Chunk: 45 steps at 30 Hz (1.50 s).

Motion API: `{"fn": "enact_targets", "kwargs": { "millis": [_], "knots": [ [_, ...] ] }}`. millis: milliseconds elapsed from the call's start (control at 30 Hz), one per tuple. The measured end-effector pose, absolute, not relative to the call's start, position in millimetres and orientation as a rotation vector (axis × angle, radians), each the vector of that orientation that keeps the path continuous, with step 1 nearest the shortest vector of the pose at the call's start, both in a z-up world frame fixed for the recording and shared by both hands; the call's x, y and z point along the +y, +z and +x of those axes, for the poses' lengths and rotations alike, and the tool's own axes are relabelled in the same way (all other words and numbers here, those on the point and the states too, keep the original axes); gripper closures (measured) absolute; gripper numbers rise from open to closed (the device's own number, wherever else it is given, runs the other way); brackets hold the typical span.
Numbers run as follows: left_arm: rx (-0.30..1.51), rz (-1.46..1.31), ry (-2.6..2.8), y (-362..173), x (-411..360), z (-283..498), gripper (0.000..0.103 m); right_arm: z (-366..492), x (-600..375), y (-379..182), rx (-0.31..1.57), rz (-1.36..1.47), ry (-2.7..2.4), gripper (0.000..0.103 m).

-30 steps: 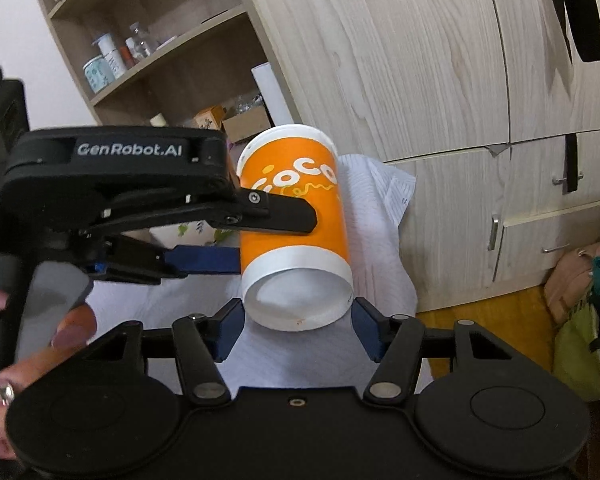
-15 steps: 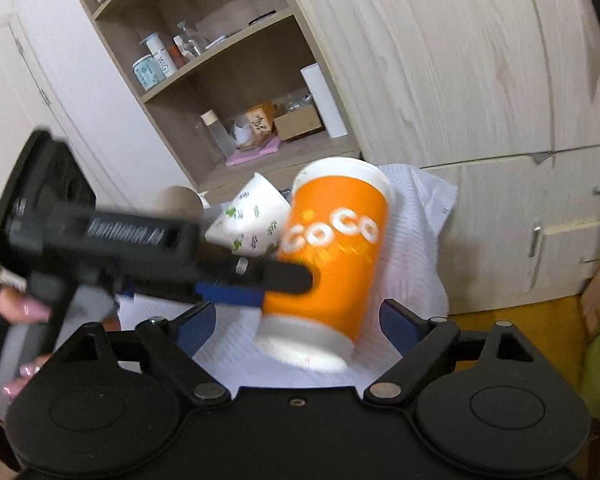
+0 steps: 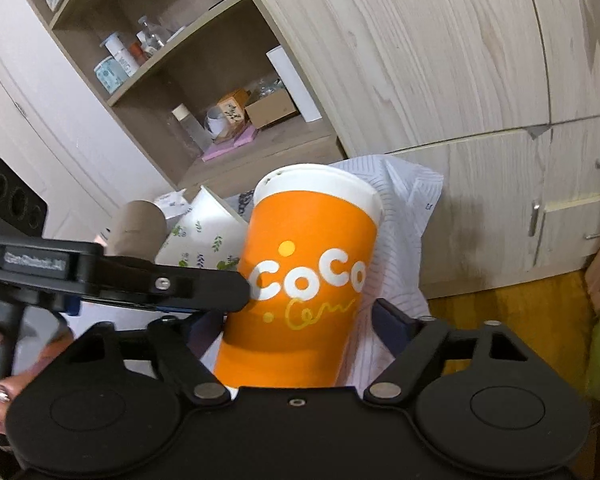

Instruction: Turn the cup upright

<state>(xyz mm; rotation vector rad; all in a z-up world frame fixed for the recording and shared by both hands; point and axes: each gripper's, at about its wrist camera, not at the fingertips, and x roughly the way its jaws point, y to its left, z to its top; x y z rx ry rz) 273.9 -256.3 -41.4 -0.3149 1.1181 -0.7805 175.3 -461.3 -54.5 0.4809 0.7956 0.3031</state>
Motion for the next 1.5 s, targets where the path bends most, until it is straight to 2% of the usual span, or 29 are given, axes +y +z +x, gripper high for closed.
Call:
{"fn": "enact_targets", "kwargs": {
  "millis": [533,767,1500],
  "knots": [
    [1.082,-0.263,-0.848,-45.7,-266.3,249.3,0.040,137.7,-456.4,-59.2,0.740,0.569,0.252,0.027],
    [1.017,-0.229,-0.881,-39.6,-249.9,226.1,0.040,123.7,-436.8,-47.4,0.735,0.485,0.248,0.027],
    [0.724,-0.169,-0.805,-7.1,-99.8,114.8,0.041,62.5,-293.7,3.3,0.604,0.018,0.485,0.027]
  ]
}}
